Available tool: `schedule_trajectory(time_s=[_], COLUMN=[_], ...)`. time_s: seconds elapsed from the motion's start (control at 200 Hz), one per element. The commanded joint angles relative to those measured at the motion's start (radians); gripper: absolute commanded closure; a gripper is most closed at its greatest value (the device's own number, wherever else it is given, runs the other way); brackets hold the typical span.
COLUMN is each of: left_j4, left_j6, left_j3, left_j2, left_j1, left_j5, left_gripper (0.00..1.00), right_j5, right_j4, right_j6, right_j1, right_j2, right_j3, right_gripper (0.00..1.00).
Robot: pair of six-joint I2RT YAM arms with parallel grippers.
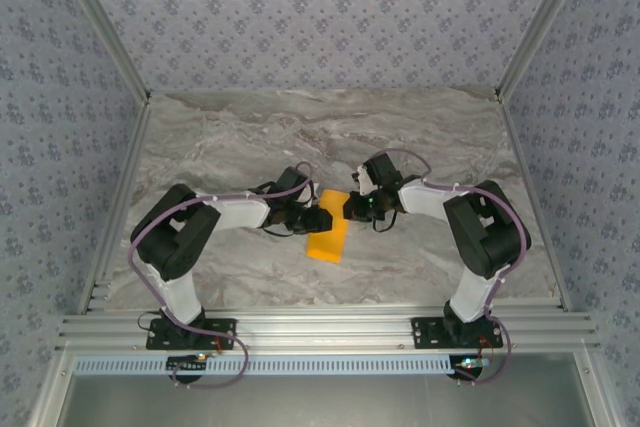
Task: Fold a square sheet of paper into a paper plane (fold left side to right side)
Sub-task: Hold the square sheet of paper at the center of the table, then first fold the square sheet of paper in half at the center of the table.
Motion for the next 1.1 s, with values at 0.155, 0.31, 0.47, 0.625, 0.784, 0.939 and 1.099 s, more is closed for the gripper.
schedule_trajectory(time_s=[0.155,0.31,0.47,0.625,0.784,0.939,1.099], left_j4=[-0.04,-0.042,-0.043,-0.046,-0.043,-0.051,-0.052], left_j6=[0.002,0.002,0.007,0.011,0.008,-0.003,-0.037], left_j3=[-0.019,-0.015,-0.02,-0.044,-0.101,-0.174,-0.267], left_j2=[0.016,0.016,0.009,-0.012,-0.05,-0.1,-0.166], left_j1=[-0.012,-0.012,-0.012,-0.015,-0.034,-0.069,-0.093], left_j5=[-0.032,-0.034,-0.031,-0.029,-0.022,-0.023,-0.04], left_gripper=[0.68,0.68,0.68,0.68,0.68,0.68,0.69], right_j5=[-0.098,-0.114,-0.097,-0.033,0.0,0.007,0.009], right_j4=[0.077,0.097,0.084,-0.004,-0.057,-0.073,-0.082], right_j6=[0.0,0.016,0.023,0.01,0.002,-0.001,-0.006], right_j1=[-0.008,0.004,0.01,0.01,0.004,-0.001,-0.002], right_j2=[0.063,0.142,0.202,0.233,0.256,0.264,0.267], right_j3=[0.117,0.172,0.2,0.221,0.222,0.223,0.226], right_gripper=[0.93,0.93,0.93,0.93,0.93,0.93,0.93])
